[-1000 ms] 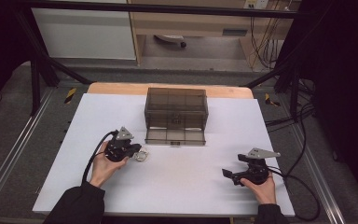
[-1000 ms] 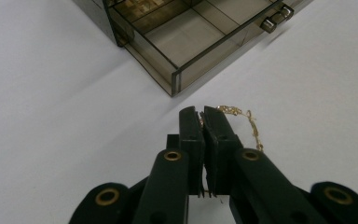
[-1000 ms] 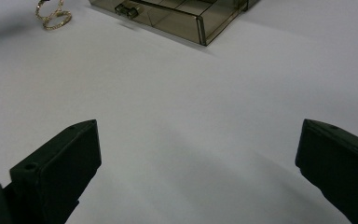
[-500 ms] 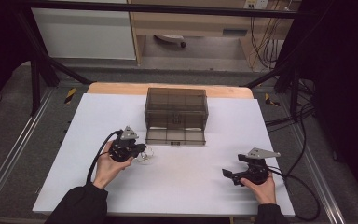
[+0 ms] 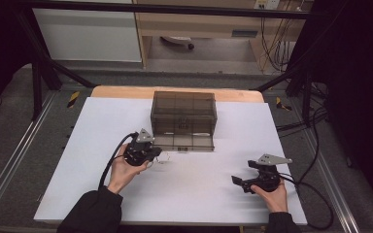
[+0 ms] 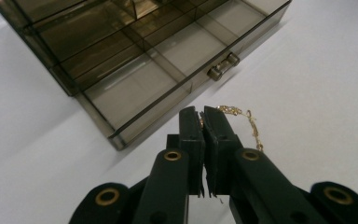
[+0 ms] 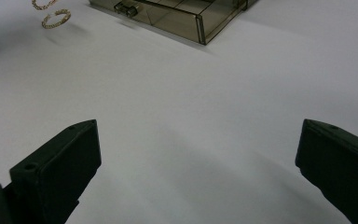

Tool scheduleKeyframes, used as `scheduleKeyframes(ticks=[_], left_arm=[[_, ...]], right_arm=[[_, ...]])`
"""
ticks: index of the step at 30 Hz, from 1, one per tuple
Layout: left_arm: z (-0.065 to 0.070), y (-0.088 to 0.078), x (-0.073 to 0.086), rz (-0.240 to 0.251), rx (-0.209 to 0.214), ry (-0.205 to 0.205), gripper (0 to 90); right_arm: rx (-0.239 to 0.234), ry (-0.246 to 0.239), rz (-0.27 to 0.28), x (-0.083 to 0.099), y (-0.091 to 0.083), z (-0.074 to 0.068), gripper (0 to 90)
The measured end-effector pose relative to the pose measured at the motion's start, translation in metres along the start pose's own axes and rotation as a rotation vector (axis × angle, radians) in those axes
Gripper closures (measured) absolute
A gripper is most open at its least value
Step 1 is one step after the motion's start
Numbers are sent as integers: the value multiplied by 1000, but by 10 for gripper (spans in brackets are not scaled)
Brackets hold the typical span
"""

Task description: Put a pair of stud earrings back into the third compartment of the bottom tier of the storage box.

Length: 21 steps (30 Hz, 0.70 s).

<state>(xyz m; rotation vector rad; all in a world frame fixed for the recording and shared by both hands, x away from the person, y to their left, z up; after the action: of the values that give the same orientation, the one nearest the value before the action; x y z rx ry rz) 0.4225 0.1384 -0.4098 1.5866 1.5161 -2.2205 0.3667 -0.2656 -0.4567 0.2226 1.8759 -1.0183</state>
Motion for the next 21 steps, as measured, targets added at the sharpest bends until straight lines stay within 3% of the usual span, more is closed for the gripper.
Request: scheduleKeyframes(ticks=[21], left_arm=[[21,28,-40,11,24,6,864]], right_arm=[[0,-1,-4,0,0,0,8]])
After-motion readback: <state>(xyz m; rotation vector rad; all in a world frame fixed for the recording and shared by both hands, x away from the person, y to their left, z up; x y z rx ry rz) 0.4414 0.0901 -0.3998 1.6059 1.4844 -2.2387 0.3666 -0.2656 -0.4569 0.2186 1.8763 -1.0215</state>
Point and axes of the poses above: each handheld gripper's, and its own axes: y roughly forward along the jaws, x roughly out of its underside, z roughly to its right, the point moved 1 cm from there along y, roughly forward along the jaws, and after that the axes turned 1 degree about -x, right-handed, at the moved point
